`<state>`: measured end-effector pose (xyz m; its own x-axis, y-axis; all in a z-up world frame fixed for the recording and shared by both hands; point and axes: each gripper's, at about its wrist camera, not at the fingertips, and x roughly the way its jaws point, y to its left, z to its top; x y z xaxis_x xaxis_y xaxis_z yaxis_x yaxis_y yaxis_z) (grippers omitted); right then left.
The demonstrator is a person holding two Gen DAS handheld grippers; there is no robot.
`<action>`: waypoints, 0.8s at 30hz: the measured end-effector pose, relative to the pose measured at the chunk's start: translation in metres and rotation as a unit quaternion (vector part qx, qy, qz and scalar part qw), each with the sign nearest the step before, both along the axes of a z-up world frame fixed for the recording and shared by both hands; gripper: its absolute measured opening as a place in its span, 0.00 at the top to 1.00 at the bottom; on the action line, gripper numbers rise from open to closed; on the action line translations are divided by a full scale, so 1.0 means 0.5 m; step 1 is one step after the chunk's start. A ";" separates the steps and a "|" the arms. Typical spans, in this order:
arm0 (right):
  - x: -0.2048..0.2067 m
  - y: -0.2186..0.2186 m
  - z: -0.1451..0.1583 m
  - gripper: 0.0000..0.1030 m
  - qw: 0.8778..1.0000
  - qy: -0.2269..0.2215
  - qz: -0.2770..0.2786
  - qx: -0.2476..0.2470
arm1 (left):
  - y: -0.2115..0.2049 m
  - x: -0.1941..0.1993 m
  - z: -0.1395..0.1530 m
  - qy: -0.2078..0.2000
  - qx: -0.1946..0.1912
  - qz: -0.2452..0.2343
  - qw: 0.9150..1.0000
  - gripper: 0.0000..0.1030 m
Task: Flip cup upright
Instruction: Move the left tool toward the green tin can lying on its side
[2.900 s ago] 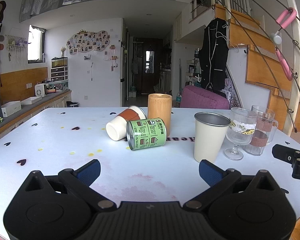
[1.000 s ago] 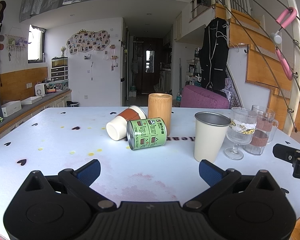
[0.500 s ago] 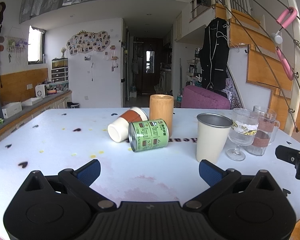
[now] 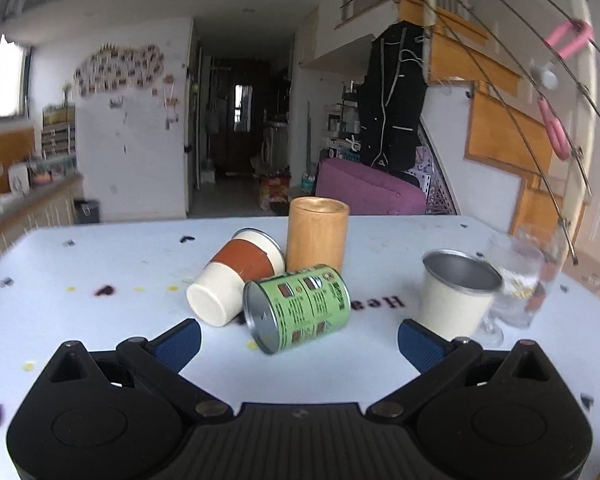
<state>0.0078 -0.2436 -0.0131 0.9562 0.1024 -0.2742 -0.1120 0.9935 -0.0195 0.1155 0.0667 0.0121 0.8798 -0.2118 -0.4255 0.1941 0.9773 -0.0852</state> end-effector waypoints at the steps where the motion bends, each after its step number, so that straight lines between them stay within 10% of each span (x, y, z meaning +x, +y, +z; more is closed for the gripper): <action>1: 0.001 0.000 -0.001 0.00 1.000 0.001 0.000 0.000 | 0.004 0.019 -0.001 0.006 -0.012 -0.001 1.000 0.00; 24: 0.009 -0.027 -0.024 0.00 1.000 0.019 -0.009 0.014 | -0.048 0.138 -0.111 0.096 -0.163 -0.106 0.976 0.00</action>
<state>0.0121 -0.2572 -0.0249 0.9473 0.0928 -0.3067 -0.0936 0.9955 0.0122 0.1845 0.0426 -0.0431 0.7116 -0.5327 -0.4582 0.3393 0.8315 -0.4398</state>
